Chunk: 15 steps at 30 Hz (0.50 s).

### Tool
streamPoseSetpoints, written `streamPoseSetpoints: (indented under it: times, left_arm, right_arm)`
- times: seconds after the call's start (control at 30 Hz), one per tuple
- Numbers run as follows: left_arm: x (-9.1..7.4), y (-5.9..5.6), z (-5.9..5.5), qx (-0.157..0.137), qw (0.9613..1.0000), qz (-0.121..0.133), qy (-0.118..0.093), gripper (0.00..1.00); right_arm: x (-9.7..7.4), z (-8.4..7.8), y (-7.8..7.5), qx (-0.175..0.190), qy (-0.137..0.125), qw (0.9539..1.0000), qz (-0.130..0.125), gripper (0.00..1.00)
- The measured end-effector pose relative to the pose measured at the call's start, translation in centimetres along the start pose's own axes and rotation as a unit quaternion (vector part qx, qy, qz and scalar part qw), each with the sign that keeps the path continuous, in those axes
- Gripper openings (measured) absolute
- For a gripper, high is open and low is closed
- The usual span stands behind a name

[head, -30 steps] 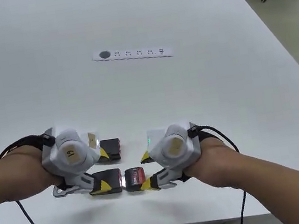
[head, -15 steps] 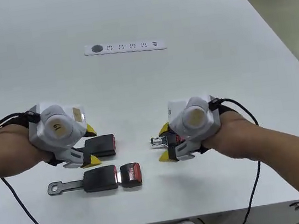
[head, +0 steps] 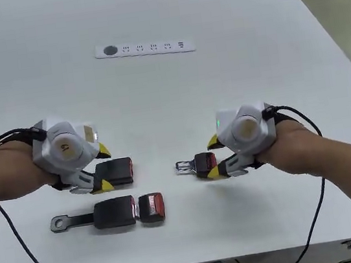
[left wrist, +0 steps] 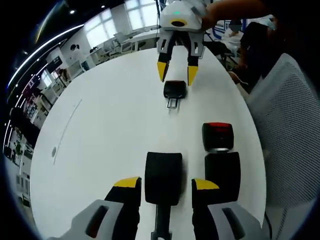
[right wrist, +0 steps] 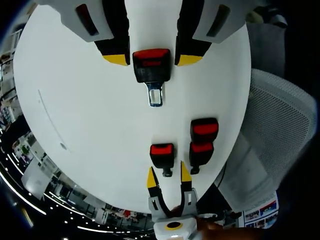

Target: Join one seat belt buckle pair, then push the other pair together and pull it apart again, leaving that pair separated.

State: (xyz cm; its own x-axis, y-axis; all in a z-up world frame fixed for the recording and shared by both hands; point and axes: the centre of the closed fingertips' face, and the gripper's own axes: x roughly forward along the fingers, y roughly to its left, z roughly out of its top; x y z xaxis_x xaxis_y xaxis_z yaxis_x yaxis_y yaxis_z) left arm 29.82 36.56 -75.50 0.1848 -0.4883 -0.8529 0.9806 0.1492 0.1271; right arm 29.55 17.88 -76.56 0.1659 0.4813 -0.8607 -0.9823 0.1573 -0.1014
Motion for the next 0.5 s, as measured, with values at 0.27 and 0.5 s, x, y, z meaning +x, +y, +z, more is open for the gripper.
streamPoseSetpoints:
  times: [0.27,0.5]
  left_arm:
    - [1.1,0.3,-1.2,0.000,0.9998,-0.013,0.015,0.40]
    - [1.7,-0.1,-1.3,-0.005,0.9995,-0.029,0.015,0.36]
  right_arm:
    - [0.6,-0.4,-0.4,-0.006,-0.002,1.0000,-0.001,0.33]
    - [0.6,-0.2,0.1,-0.007,0.002,0.9997,0.023,0.31]
